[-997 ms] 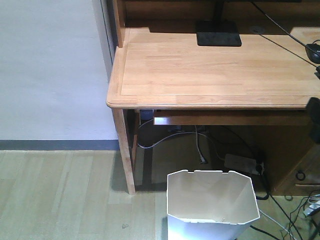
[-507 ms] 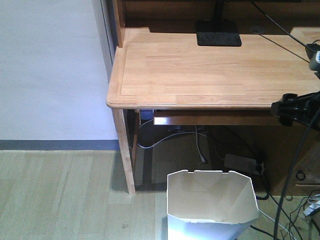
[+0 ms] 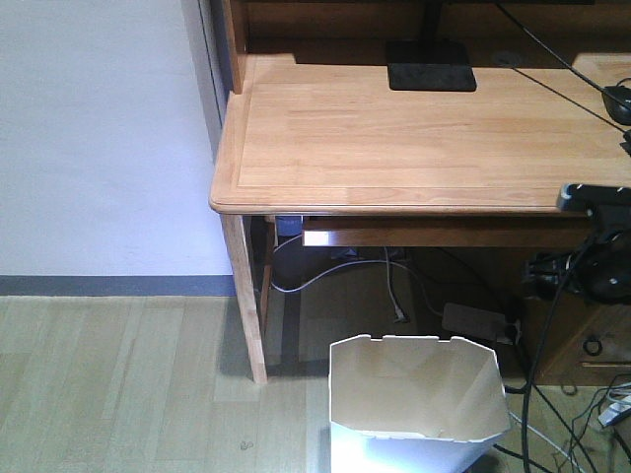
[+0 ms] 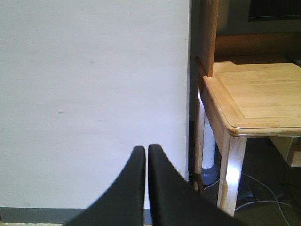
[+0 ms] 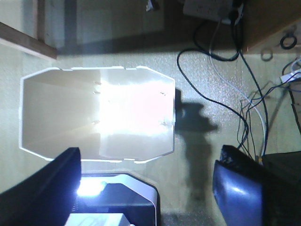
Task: Move trash bin to bedside with robot
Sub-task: 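Lower the right gripper down to the rim of the white trash bin, then close the right gripper on the bin rim and pull it out from under the desk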
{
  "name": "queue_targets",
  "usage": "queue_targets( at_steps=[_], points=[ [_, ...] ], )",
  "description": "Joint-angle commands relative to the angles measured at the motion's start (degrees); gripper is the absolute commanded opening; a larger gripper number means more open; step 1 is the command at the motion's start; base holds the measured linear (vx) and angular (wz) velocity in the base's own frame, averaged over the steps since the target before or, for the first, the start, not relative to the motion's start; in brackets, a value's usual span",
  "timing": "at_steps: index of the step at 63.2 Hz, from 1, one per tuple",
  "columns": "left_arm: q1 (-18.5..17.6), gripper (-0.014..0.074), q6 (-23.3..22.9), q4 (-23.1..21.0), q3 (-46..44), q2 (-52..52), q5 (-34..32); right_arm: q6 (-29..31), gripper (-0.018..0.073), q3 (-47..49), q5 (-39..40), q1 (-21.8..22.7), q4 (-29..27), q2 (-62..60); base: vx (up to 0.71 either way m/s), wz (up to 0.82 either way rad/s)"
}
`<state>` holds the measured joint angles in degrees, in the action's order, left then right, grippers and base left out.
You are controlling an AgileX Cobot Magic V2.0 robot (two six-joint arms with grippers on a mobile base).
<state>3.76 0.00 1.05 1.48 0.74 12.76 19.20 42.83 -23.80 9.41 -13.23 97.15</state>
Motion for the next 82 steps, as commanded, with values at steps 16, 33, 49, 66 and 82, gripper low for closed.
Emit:
queue_targets(
  at_steps=[16, 33, 49, 66, 82],
  points=[
    [0.0, -0.0006, 0.0, -0.2, 1.1, 0.8, -4.1, 1.8, 0.0564, 8.4, 10.5, 0.8, -0.5, 21.4, 0.00, 0.00],
    [0.0, -0.0006, 0.0, -0.2, 1.1, 0.8, -4.1, 6.6, 0.0564, 18.5, 7.6, 1.3, -0.4, 38.9, 0.00, 0.00],
    [0.0, -0.0006, 0.0, -0.2, 1.1, 0.8, -4.1, 7.0, 0.0564, 25.7, 9.1, 2.5, -0.6, 51.7, 0.00, 0.00],
    [0.0, -0.0006, 0.0, -0.2, 1.1, 0.8, -4.1, 7.1, 0.0564, 34.6, 9.1, 2.5, -0.1, 62.8, 0.00, 0.00],
    [0.0, -0.0006, 0.0, -0.2, 1.1, 0.8, -4.1, 7.3, 0.0544, 43.3, 6.4, 2.5, -0.1, 70.7, 0.00, 0.00]
  ],
)
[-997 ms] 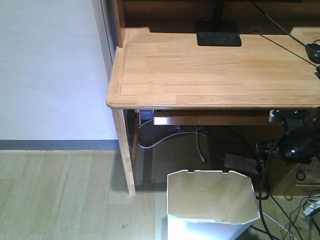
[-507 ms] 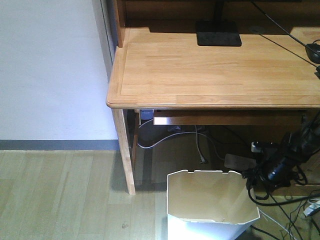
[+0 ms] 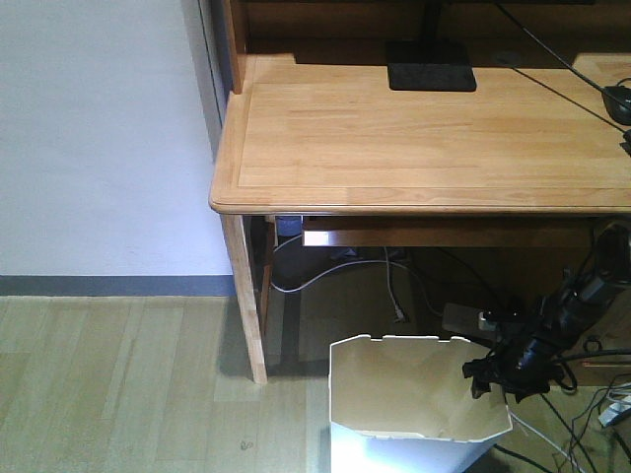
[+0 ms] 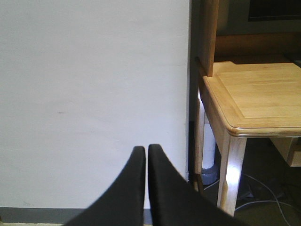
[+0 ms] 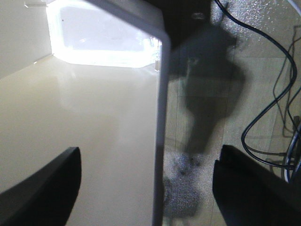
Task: Move trash bin to bedside with robot
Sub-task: 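Close the right gripper on the bin rim and pull it out from under the desk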
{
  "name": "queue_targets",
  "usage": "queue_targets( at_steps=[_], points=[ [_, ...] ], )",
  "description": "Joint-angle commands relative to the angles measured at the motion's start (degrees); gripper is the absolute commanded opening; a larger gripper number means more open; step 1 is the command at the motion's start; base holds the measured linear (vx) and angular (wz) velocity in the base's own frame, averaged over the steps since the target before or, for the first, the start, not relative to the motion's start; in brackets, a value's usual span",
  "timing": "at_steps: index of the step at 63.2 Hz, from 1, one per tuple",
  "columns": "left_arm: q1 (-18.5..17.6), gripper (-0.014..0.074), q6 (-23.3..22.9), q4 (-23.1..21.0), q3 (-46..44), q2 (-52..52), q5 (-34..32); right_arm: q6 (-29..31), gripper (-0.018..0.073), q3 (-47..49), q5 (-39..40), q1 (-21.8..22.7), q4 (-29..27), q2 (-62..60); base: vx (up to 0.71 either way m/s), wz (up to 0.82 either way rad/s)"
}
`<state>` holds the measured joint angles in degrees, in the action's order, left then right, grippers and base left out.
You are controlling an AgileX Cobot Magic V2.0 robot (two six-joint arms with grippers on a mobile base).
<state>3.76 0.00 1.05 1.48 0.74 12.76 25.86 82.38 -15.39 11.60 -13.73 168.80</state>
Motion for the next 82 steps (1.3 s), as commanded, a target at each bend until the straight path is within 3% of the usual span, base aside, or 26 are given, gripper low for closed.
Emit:
queue_targets(
  at_steps=[1, 9, 20, 31, 42, 47, 53, 64, 72, 82],
  points=[
    [0.0, -0.0006, 0.0, -0.2, 1.1, 0.8, -4.1, 0.7, 0.0531, 4.7, -2.4, 0.3, 0.4, -0.5, 0.00, 0.00],
    [0.0, -0.0006, 0.0, -0.2, 1.1, 0.8, -4.1, 0.7, 0.0379, 9.7, -6.7, 0.3, 0.4, 2.4, 0.00, 0.00],
    [0.0, -0.0006, 0.0, -0.2, 1.1, 0.8, -4.1, 0.6, -0.0011, 15.2, -14.2, 0.3, 0.2, 5.5, 0.00, 0.00],
    [0.0, -0.0006, 0.0, -0.2, 1.1, 0.8, -4.1, 1.4, -0.0012, 14.9, -14.3, 0.3, -1.8, 3.8, 0.00, 0.00],
    [0.0, -0.0006, 0.0, -0.2, 1.1, 0.8, -4.1, 8.9, -0.0008, 8.8, -8.1, 0.3, -9.9, -2.1, 0.00, 0.00],
    [0.0, -0.0006, 0.0, -0.2, 1.1, 0.8, -4.1, 15.0, -0.0006, 4.4, -4.6, 0.3, -16.2, -5.3, 0.00, 0.00],
    [0.0, -0.0006, 0.0, -0.2, 1.1, 0.8, -4.1, 27.1, -0.0003, -0.6, -3.4, 0.3, -26.4, -9.0, 0.00, 0.00],
    [0.0, -0.0006, 0.0, -0.2, 1.1, 0.8, -4.1, 47.6, -0.0003, -9.6, -7.9, 0.3, -42.9, -15.7, 0.00, 0.00],
    [0.0, -0.0006, 0.0, -0.2, 1.1, 0.8, -4.1, 59.1, -0.0003, -16.4, -10.9, 0.3, -53.9, -21.9, 0.00, 0.00],
    [0.0, -0.0006, 0.0, -0.2, 1.1, 0.8, -4.1, 67.5, -0.0003, -24.2, -15.4, 0.3, -59.9, -30.0, 0.00, 0.00]
  ],
)
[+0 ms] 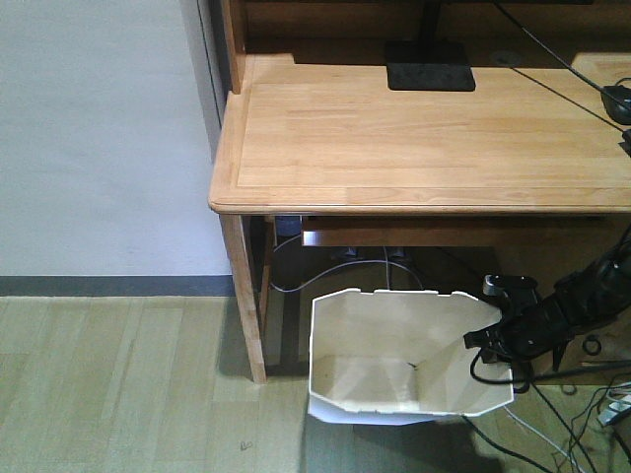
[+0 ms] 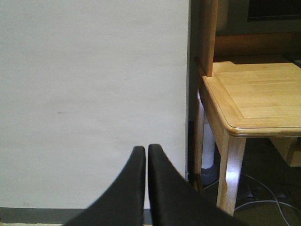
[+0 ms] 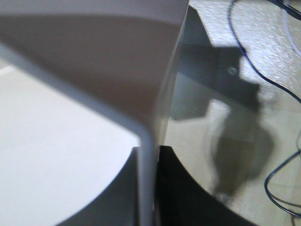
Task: Move trash bin to bedside with robot
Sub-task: 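Close the right gripper on the bin rim and pull it out from under the desk, then hold the bin rim with the right gripper while the base turns toward the bed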
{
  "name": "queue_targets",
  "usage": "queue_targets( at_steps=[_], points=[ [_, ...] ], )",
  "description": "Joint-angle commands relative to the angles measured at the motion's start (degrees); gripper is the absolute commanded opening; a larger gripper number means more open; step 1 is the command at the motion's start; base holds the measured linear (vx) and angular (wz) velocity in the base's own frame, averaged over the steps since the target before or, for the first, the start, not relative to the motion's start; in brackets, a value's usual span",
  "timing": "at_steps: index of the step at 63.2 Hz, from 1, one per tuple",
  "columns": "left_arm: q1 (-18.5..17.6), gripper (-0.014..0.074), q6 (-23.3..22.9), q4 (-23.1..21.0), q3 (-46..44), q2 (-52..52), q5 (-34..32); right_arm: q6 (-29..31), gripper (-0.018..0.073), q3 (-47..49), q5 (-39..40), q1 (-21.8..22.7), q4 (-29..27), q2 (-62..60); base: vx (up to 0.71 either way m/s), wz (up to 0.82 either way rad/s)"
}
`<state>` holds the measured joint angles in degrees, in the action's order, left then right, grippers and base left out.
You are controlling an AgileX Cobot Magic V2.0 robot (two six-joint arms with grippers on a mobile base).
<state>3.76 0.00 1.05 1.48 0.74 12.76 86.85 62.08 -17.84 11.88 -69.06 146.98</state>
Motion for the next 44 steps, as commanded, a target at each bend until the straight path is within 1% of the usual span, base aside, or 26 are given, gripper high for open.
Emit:
queue_targets(
  at_steps=[1, 16, 36, 44],
  points=[
    [0.0, -0.0006, 0.0, -0.2, 1.1, 0.8, -4.1, 6.7, -0.0003, -4.5, -13.3, 0.1, -4.5, -9.2, 0.00, 0.00],
    [0.0, -0.0006, 0.0, -0.2, 1.1, 0.8, -4.1, 7.2, -0.0003, -10.7, -14.8, 0.1, -4.5, -16.8, 0.00, 0.00],
    [0.0, -0.0006, 0.0, -0.2, 1.1, 0.8, -4.1, 7.0, -0.0003, -11.1, -19.3, 0.1, -4.5, -17.9, 0.00, 0.00],
    [0.0, -0.0006, 0.0, -0.2, 1.1, 0.8, -4.1, 7.0, -0.0003, -11.1, -19.5, 0.1, -4.5, -17.9, 0.00, 0.00]
  ],
)
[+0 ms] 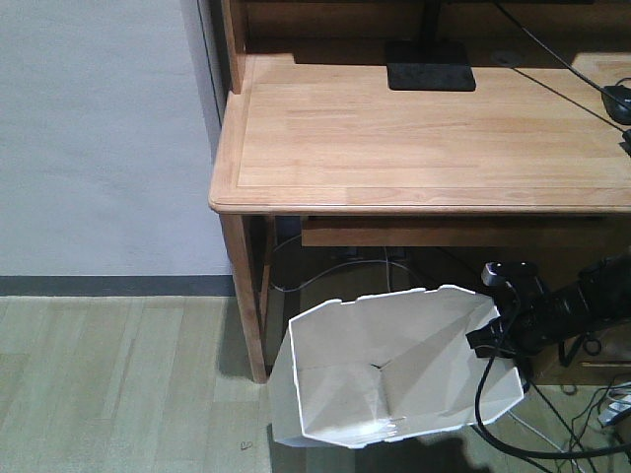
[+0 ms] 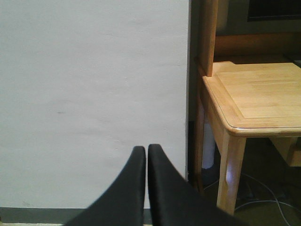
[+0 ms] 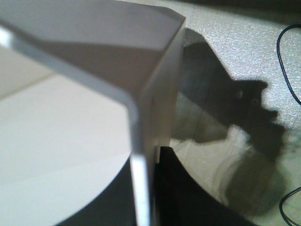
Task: Move trash bin to bedside with robot
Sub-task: 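Hold the bin rim with the right gripper while the base turns toward the bed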
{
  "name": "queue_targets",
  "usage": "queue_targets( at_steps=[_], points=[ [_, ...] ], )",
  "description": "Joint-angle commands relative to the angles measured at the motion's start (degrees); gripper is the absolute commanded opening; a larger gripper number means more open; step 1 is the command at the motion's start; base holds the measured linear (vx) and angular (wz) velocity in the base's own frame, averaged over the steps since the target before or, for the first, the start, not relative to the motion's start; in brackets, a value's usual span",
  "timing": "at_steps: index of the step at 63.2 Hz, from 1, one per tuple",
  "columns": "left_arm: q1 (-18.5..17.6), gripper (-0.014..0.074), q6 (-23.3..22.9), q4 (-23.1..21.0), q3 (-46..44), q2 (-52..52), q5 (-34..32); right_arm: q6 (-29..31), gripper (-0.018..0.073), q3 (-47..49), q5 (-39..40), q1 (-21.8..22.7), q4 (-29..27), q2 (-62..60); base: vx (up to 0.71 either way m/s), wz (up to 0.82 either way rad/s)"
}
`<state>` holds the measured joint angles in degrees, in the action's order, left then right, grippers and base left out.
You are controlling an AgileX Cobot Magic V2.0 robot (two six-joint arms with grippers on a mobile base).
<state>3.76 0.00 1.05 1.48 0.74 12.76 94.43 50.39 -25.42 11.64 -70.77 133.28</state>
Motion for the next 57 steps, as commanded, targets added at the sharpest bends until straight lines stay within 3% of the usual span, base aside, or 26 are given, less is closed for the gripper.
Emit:
queue_targets(
  at_steps=[1, 34, 57],
  points=[
    [0.0, -0.0006, 0.0, -0.2, 1.1, 0.8, -4.1, -0.6, -0.0003, 0.6, -11.9, 0.3, -2.8, -4.2, 0.00, 0.00],
    [0.0, -0.0006, 0.0, -0.2, 1.1, 0.8, -4.1, -0.6, -0.0003, 0.6, -11.9, 0.3, -2.8, -4.2, -0.01, 0.05],
    [0.0, -0.0006, 0.0, -0.2, 1.1, 0.8, -4.1, -0.6, -0.0003, 0.6, -11.9, 0.3, -2.8, -4.2, -0.10, 0.42]
  ],
)
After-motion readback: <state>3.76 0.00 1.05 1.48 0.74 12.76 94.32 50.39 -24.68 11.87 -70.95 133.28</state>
